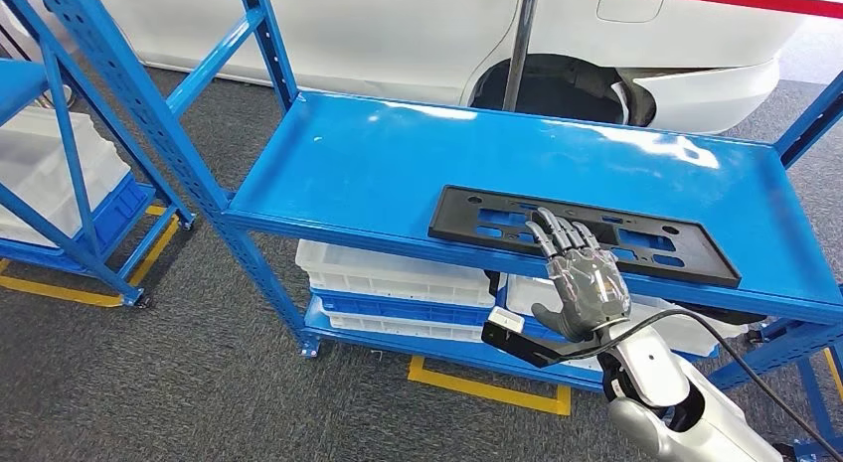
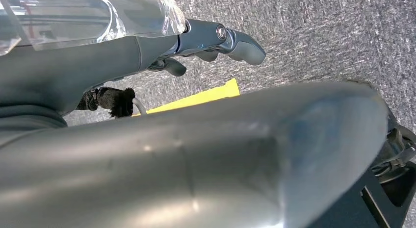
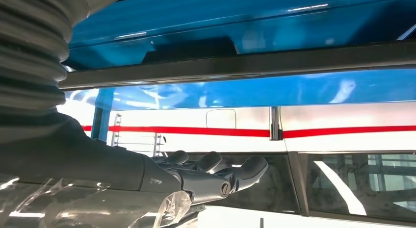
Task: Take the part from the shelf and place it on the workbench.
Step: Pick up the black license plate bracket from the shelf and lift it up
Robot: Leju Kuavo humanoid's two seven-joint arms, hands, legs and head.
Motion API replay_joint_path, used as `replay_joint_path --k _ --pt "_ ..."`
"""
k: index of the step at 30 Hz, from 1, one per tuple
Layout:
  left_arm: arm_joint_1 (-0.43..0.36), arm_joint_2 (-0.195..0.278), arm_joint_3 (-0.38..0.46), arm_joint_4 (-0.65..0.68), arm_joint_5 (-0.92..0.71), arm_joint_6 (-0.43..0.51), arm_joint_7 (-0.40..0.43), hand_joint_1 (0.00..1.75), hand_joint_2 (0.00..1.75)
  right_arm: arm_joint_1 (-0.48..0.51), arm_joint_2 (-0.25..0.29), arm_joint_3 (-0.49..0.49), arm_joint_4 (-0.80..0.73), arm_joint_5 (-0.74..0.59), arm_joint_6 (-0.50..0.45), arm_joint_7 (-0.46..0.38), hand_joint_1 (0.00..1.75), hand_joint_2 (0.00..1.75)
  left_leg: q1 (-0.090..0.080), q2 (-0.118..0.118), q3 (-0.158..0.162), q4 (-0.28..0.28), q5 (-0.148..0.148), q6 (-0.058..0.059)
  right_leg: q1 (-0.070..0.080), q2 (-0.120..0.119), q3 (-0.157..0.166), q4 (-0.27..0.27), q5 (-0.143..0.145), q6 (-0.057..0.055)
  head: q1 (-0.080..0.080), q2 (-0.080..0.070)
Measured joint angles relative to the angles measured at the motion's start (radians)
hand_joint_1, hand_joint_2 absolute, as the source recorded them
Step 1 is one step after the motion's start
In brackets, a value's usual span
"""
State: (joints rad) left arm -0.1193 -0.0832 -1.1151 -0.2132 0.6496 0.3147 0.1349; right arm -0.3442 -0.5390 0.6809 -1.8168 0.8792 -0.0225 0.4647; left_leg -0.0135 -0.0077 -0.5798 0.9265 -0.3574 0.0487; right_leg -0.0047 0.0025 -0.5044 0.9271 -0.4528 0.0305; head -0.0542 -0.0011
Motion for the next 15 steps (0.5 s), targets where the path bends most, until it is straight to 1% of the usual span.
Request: replay_joint_path --k 10,15 --pt "0.000 0.005 0.000 0.000 0.000 0.000 0.000 0.00 0.00 0.000 0.002 0.000 0.005 -0.009 0.000 -0.001 0.00 1.75 -0.005 0.000 -0.001 0.002 -0.002 0.002 -0.003 0.000 0.000 -0.001 0.000 0.001 0.000 0.000" --pt "0.000 0.009 0.000 0.000 0.000 0.000 0.000 0.00 0.00 0.000 0.003 0.000 0.007 -0.009 0.000 -0.002 0.00 1.75 -0.009 0.000 -0.001 0.005 -0.007 0.010 -0.006 -0.001 0.001 -0.002 -0.001 0.005 0.000 0.000"
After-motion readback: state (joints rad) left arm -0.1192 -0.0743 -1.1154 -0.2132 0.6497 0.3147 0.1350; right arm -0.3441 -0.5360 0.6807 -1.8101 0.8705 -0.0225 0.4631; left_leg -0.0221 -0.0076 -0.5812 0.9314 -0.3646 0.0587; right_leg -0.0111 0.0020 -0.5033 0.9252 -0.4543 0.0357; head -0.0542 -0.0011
